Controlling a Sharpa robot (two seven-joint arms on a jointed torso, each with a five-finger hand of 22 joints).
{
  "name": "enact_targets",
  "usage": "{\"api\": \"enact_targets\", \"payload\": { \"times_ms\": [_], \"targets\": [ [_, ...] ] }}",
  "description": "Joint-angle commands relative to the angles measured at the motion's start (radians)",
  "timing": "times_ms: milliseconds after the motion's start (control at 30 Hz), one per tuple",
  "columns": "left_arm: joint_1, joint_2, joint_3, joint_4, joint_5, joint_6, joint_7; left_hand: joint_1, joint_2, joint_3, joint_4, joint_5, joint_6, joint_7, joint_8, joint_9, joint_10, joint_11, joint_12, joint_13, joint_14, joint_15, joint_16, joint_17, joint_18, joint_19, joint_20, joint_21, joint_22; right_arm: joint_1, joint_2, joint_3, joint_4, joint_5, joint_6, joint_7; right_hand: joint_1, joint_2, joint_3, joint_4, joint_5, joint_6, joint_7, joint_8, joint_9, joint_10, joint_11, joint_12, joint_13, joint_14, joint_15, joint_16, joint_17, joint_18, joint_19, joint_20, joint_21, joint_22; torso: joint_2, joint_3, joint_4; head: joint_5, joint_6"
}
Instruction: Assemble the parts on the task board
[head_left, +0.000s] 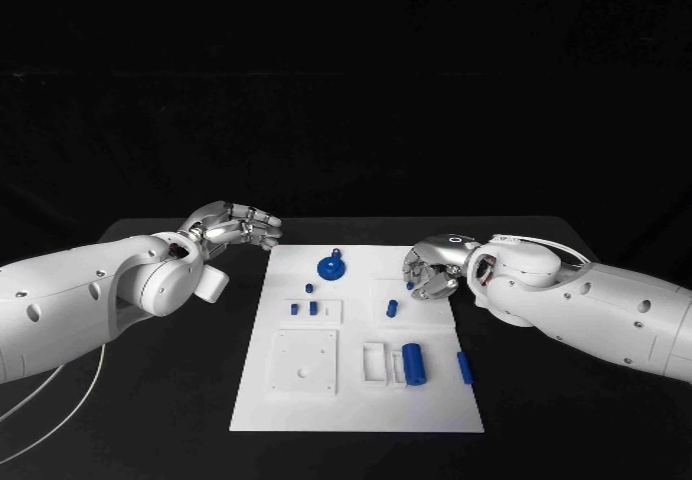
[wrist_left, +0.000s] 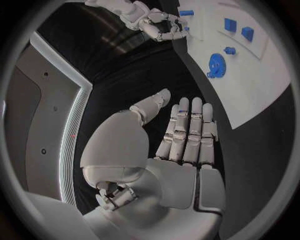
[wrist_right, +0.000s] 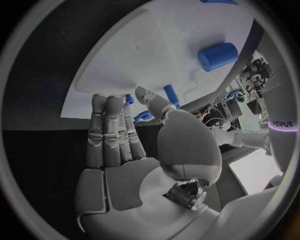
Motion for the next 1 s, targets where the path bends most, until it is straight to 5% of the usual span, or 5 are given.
{"api": "enact_targets", "payload": {
  "times_ms": [33, 333, 733, 1000],
  "targets": [
    [0.001, 0.003, 0.001, 0.002, -0.019, 0.002, 0.005, -0.008, -0.004, -0.006, 0.000, 0.001, -0.008, -0.001, 0.001, -0.001, 0.001, 0.001, -0.004, -0.001, 0.006, 0.001, -0.006, 0.002, 0.015, 0.004, 0.000, -0.001, 0.002, -0.004, 0.003, -0.001, 0.000, -0.033, 0.023, -0.009, -0.002, -0.003, 0.017, 0.001, -0.017, 0.015, -0.004, 0.010, -0.001, 0.020, -0.006, 0.002, 0.009, 0.003, -0.012, 0.012, 0.005, 0.012, 0.012, -0.005, 0.011, 0.012, 0.000, 0.0010, -0.0012, 0.003, -0.002],
    [0.001, 0.003, 0.001, 0.002, -0.039, 0.004, -0.002, -0.011, -0.003, -0.008, 0.005, 0.001, -0.008, -0.002, 0.003, -0.001, 0.004, 0.000, -0.005, -0.002, 0.009, 0.000, -0.008, 0.003, 0.013, 0.002, 0.000, -0.001, 0.006, -0.015, 0.020, -0.001, -0.014, -0.033, 0.027, -0.001, 0.009, 0.005, 0.113, 0.019, -0.042, 0.051, -0.017, 0.021, -0.004, 0.054, -0.017, -0.002, 0.034, 0.014, -0.023, 0.044, 0.028, 0.012, 0.032, -0.016, 0.038, 0.022, 0.000, 0.0005, 0.0006, 0.000, -0.005],
    [0.001, 0.004, 0.001, 0.005, -0.043, -0.001, -0.004, -0.014, -0.004, -0.010, 0.009, 0.000, -0.009, -0.002, 0.003, -0.001, 0.006, 0.000, -0.006, -0.003, 0.012, -0.001, -0.010, 0.005, 0.012, 0.002, -0.001, 0.000, 0.010, -0.021, 0.032, -0.005, -0.019, -0.048, 0.052, -0.014, -0.001, 0.008, 0.135, 0.020, -0.052, 0.063, -0.022, 0.024, -0.005, 0.068, -0.021, -0.007, 0.050, 0.017, -0.027, 0.061, 0.039, 0.012, 0.036, -0.022, 0.060, 0.024, 0.000, -0.0007, 0.0000, -0.002, -0.008],
    [0.001, 0.005, 0.001, 0.004, -0.043, -0.001, -0.004, -0.015, -0.005, -0.012, 0.011, -0.001, -0.011, -0.001, 0.003, -0.002, 0.006, 0.000, -0.007, -0.003, 0.012, -0.001, -0.012, 0.006, 0.012, 0.001, -0.002, 0.000, 0.012, -0.025, 0.038, -0.017, -0.019, -0.050, 0.075, -0.017, -0.004, 0.014, 0.155, 0.015, -0.021, 0.076, -0.026, 0.029, -0.003, 0.078, -0.024, -0.011, 0.064, 0.017, -0.030, 0.076, 0.047, 0.012, 0.035, -0.026, 0.081, 0.024, 0.000, -0.0001, -0.0009, -0.005, -0.011]
  ]
}}
